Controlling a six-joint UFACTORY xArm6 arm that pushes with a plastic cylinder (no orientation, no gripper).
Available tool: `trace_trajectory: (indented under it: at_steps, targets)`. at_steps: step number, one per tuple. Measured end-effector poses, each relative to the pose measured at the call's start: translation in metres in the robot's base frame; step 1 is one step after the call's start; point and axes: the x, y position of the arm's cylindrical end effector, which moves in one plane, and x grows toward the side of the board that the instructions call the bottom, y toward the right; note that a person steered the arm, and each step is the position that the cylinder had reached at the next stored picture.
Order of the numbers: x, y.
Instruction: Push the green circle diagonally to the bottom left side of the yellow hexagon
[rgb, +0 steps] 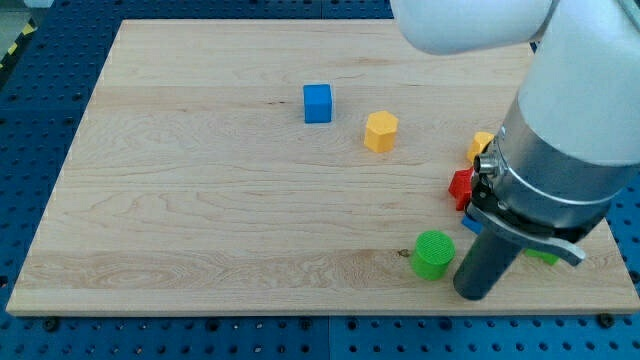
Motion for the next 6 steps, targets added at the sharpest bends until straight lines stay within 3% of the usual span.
trace_trajectory:
  at_steps: [6]
  targets:
    - [-0.033, -0.070]
